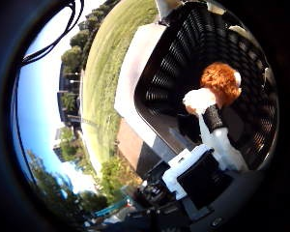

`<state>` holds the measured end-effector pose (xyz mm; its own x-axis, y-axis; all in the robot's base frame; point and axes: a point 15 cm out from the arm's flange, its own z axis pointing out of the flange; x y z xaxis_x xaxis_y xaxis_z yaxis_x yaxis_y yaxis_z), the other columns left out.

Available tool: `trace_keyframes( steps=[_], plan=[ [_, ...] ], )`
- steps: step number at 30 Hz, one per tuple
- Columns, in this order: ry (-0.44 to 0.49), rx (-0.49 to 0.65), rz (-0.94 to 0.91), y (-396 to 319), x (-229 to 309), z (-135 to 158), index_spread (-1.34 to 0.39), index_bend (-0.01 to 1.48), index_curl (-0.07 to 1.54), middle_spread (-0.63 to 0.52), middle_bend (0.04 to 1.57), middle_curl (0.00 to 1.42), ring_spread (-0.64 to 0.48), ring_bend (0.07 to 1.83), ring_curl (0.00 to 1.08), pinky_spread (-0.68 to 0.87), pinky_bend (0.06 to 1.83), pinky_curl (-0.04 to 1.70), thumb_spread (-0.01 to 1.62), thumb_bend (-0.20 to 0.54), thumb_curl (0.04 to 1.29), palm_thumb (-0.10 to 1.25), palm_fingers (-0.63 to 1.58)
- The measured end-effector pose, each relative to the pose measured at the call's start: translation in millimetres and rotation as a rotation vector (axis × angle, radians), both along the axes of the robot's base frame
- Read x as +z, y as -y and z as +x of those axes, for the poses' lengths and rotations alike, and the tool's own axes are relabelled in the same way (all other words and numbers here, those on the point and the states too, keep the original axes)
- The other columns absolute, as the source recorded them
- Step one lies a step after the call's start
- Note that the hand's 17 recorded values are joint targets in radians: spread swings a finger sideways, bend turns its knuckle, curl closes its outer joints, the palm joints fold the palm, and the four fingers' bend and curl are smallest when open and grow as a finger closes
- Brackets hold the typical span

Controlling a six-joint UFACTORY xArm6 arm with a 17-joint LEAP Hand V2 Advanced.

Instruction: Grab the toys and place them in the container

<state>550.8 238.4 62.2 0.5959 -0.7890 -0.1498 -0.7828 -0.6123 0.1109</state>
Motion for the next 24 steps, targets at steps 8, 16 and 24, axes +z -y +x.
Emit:
trace_keyframes(
  steps=[8,16,24],
  plan=[
    [-0.029,-0.033,-0.039,63,127,-17,-0.51,0.13,0.44,0.11,0.15,0.36,0.31,0.56,0.3,0.48,0.91,0.47,1.07,-0.04,0.54,0.75,-0.15],
    [0.007,-0.11,-0.187,206,218,-46,-0.44,0.14,0.34,0.12,0.14,0.3,0.3,0.48,0.29,0.48,0.77,0.38,1.11,-0.029,0.51,0.69,-0.1],
    [-0.09,-0.213,-0.173,320,169,-105,-0.4,0.15,0.29,0.13,0.15,0.28,0.3,0.44,0.29,0.47,0.73,0.34,1.13,-0.026,0.49,0.68,-0.06]
  ],
)
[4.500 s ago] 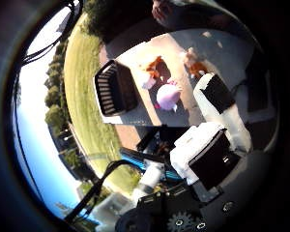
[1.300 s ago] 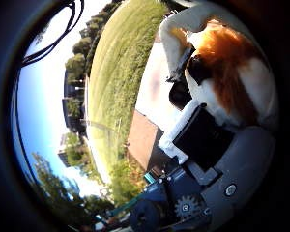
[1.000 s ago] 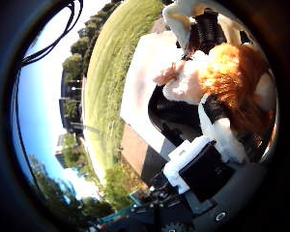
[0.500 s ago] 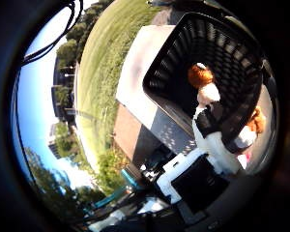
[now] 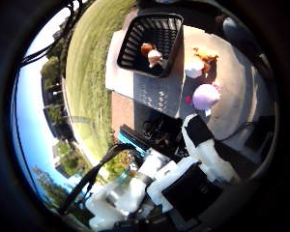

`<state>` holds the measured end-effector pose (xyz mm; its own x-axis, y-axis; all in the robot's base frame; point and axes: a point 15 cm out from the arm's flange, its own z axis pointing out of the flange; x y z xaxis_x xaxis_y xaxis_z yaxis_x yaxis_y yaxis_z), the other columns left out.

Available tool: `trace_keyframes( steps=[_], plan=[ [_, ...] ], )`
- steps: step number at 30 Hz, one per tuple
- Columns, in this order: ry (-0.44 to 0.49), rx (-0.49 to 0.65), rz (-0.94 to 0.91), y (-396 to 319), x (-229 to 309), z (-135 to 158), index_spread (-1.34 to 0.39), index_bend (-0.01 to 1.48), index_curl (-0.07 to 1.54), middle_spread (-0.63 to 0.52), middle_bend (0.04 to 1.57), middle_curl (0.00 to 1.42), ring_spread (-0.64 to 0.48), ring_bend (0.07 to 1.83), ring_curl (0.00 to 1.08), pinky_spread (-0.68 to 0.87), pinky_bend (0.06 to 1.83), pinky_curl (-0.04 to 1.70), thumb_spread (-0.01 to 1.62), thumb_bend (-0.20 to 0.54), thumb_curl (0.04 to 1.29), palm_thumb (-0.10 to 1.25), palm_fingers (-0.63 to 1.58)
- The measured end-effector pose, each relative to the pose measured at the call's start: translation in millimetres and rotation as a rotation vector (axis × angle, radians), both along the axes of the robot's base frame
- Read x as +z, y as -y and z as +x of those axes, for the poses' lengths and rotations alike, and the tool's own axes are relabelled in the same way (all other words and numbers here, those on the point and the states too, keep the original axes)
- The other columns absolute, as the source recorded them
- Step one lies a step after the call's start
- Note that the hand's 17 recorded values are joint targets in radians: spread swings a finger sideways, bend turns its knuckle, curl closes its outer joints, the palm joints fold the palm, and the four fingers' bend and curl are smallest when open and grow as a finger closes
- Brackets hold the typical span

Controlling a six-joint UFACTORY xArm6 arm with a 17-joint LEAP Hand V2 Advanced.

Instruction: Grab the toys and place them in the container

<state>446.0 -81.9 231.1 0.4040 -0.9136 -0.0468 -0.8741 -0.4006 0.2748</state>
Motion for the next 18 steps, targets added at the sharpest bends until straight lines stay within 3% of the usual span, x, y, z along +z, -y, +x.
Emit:
trace_keyframes(
  steps=[9,16,18],
  plan=[
    [-0.008,-0.036,0.023,37,-124,-6,-0.34,0.17,0.27,0.12,0.16,0.28,0.29,0.43,0.3,0.47,0.7,0.31,1.14,-0.026,0.47,0.69,-0.01],
    [-0.148,-0.045,0.056,27,-242,-31,-0.32,0.18,0.27,0.12,0.16,0.28,0.29,0.42,0.3,0.46,0.67,0.29,1.14,-0.027,0.46,0.69,-0.01],
    [-0.14,-0.045,0.053,25,-258,-26,-0.31,0.18,0.27,0.12,0.16,0.28,0.29,0.41,0.3,0.47,0.66,0.28,1.14,-0.026,0.46,0.7,-0.01]
  ],
)
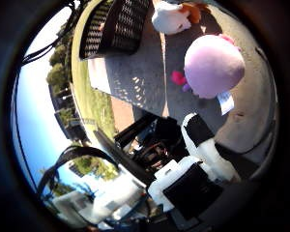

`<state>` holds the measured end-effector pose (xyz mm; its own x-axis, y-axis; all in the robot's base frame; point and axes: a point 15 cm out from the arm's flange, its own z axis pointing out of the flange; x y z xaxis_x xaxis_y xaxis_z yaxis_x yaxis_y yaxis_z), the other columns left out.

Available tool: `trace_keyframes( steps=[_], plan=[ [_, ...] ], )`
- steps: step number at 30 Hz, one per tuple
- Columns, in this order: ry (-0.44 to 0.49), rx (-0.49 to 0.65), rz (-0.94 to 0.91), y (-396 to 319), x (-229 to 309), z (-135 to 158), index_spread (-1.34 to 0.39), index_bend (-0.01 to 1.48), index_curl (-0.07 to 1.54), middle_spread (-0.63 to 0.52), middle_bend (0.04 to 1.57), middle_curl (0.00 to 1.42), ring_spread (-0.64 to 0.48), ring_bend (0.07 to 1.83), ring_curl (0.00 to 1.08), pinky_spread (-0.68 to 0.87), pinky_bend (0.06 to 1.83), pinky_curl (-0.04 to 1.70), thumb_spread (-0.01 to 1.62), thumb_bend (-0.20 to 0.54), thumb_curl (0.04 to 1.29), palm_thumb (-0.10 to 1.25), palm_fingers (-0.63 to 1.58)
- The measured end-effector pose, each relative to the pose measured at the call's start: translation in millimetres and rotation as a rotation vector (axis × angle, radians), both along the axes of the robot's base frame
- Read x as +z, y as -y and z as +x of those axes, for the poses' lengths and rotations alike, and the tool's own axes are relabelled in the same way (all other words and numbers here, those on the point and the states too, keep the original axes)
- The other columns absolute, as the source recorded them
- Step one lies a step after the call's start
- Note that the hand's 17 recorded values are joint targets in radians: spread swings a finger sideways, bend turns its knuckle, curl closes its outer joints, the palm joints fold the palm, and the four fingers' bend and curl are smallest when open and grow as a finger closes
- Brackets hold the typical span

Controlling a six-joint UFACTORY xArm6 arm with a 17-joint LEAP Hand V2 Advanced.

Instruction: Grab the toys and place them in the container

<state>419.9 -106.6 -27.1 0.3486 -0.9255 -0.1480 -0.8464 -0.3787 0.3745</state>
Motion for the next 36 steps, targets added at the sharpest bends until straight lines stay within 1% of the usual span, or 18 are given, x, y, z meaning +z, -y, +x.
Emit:
trace_keyframes(
  steps=[4,7,8,9,10,11,12,13,14,15,17,20,23,24,26,31,33,36],
  plan=[
    [-0.012,0.002,-0.003,-6,-34,2,-0.26,0.2,0.28,0.11,0.16,0.28,0.29,0.4,0.3,0.46,0.65,0.27,1.13,-0.027,0.44,0.7,0.02],
    [-0.017,0.017,-0.029,-3,-46,8,-0.17,0.2,0.29,0.09,0.2,0.29,0.28,0.44,0.31,0.46,0.62,0.24,1.13,-0.025,0.44,0.7,0.2],
    [-0.016,0.024,-0.04,-1,-48,11,-0.15,0.19,0.29,0.06,0.23,0.31,0.27,0.5,0.31,0.46,0.63,0.24,1.13,-0.023,0.44,0.71,0.34],
    [-0.016,0.032,-0.051,1,-48,12,-0.17,0.19,0.29,0.04,0.29,0.33,0.25,0.59,0.33,0.44,0.65,0.23,1.12,-0.02,0.44,0.73,0.54],
    [-0.015,0.038,-0.063,4,-48,12,-0.2,0.15,0.28,0.01,0.36,0.36,0.23,0.7,0.36,0.42,0.68,0.24,1.12,-0.015,0.44,0.75,0.69],
    [-0.009,0.041,-0.072,6,-48,14,-0.23,0.11,0.27,-0.01,0.47,0.4,0.21,0.8,0.4,0.42,0.69,0.25,1.11,-0.01,0.44,0.77,0.78],
    [0.0,0.045,-0.08,7,-48,17,-0.26,0.11,0.26,-0.03,0.56,0.44,0.19,0.92,0.46,0.41,0.7,0.26,1.11,-0.007,0.45,0.8,0.84],
    [0.014,0.051,-0.091,9,-49,21,-0.27,0.09,0.25,-0.04,0.61,0.47,0.17,0.98,0.48,0.41,0.72,0.27,1.1,-0.008,0.45,0.81,0.87],
    [0.028,0.055,-0.098,10,-48,24,-0.32,0.1,0.22,-0.07,0.73,0.53,0.13,1.12,0.55,0.4,0.79,0.3,1.09,-0.005,0.46,0.84,0.89],
    [0.043,0.057,-0.103,11,-46,28,-0.34,0.12,0.22,-0.08,0.76,0.56,0.12,1.15,0.57,0.4,0.82,0.31,1.09,-0.004,0.47,0.86,0.91],
    [0.09,0.058,-0.108,14,-41,41,-0.42,0.21,0.22,-0.12,0.85,0.62,0.06,1.23,0.63,0.39,1.0,0.38,1.07,-0.001,0.49,0.91,1.04],
    [0.194,0.046,-0.121,26,-14,68,-0.53,0.28,0.22,-0.16,0.99,0.73,0.01,1.26,0.69,0.34,1.23,0.49,1.05,0.007,0.53,0.99,1.1],
    [0.239,0.022,-0.137,38,22,77,-0.62,0.36,0.23,-0.18,1.06,0.79,-0.03,1.28,0.72,0.3,1.36,0.56,1.06,0.008,0.57,1.02,1.09],
    [0.233,0.018,-0.14,40,32,75,-0.64,0.38,0.23,-0.18,1.07,0.8,-0.03,1.29,0.73,0.29,1.38,0.58,1.05,0.003,0.58,1.02,1.08],
    [0.185,0.013,-0.146,39,51,62,-0.7,0.45,0.25,-0.2,1.11,0.85,-0.05,1.3,0.75,0.26,1.43,0.62,1.06,-0.007,0.61,1.02,1.05],
    [0.001,-0.01,-0.156,33,123,11,-0.83,0.57,0.3,-0.21,1.16,0.93,-0.09,1.35,0.79,0.21,1.49,0.69,1.08,-0.011,0.66,1.03,0.96],
    [-0.007,-0.009,-0.163,24,168,3,-0.87,0.62,0.33,-0.21,1.18,0.96,-0.1,1.37,0.81,0.2,1.52,0.72,1.09,-0.014,0.68,1.02,0.93],
    [0.04,0.024,-0.159,-7,229,1,-0.93,0.67,0.37,-0.22,1.21,0.99,-0.11,1.4,0.83,0.18,1.54,0.75,1.09,-0.015,0.7,1.0,0.89]
  ],
)
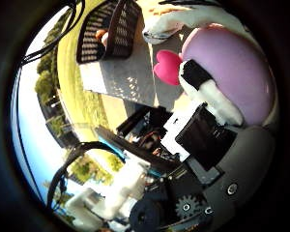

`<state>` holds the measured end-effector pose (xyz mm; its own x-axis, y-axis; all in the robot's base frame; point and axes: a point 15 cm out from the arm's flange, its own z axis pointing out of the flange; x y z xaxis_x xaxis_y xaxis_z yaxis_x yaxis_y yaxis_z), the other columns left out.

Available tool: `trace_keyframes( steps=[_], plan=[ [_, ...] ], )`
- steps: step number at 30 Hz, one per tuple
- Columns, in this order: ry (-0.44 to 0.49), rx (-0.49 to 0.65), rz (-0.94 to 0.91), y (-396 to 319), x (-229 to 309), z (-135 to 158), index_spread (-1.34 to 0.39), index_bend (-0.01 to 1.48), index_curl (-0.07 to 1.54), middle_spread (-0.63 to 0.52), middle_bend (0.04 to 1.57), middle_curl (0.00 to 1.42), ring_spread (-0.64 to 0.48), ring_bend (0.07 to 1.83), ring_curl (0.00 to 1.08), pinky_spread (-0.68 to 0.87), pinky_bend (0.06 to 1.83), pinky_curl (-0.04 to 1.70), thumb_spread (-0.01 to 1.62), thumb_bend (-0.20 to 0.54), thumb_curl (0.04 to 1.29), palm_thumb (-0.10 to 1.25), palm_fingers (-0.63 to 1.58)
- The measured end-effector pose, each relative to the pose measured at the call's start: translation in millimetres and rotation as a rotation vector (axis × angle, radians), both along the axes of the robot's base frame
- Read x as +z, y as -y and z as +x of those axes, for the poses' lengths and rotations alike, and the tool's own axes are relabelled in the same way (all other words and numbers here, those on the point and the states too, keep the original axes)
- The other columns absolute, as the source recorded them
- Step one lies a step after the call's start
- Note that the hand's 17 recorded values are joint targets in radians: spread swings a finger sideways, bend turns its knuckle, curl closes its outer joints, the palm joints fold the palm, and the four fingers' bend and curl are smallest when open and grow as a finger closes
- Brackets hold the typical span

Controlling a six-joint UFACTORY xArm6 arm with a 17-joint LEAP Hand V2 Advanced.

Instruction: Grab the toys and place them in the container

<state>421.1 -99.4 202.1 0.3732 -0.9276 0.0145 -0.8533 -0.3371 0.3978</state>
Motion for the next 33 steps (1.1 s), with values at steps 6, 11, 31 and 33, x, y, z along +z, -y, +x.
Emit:
trace_keyframes(
  steps=[6,11,31,33],
  plan=[
    [0.05,0.101,0.073,-88,85,-3,-1.02,0.73,0.46,-0.22,1.26,1.04,-0.12,1.45,0.85,0.15,1.58,0.79,1.1,-0.013,0.74,0.98,0.84],
    [0.139,0.17,0.165,-172,131,11,-1.07,0.74,0.56,-0.22,1.29,1.06,-0.13,1.48,0.86,0.14,1.61,0.82,1.1,-0.013,0.77,0.97,0.79],
    [0.402,0.119,0.244,-371,-5,143,-1.17,0.64,1.04,-0.2,1.36,1.06,-0.11,1.61,0.85,0.12,1.63,0.89,1.13,-0.023,0.78,0.87,0.63],
    [0.426,0.104,0.25,-378,-31,155,-1.15,0.65,1.08,-0.18,1.32,1.03,-0.07,1.56,0.81,0.14,1.56,0.87,1.14,-0.026,0.76,0.86,0.67]
  ],
)
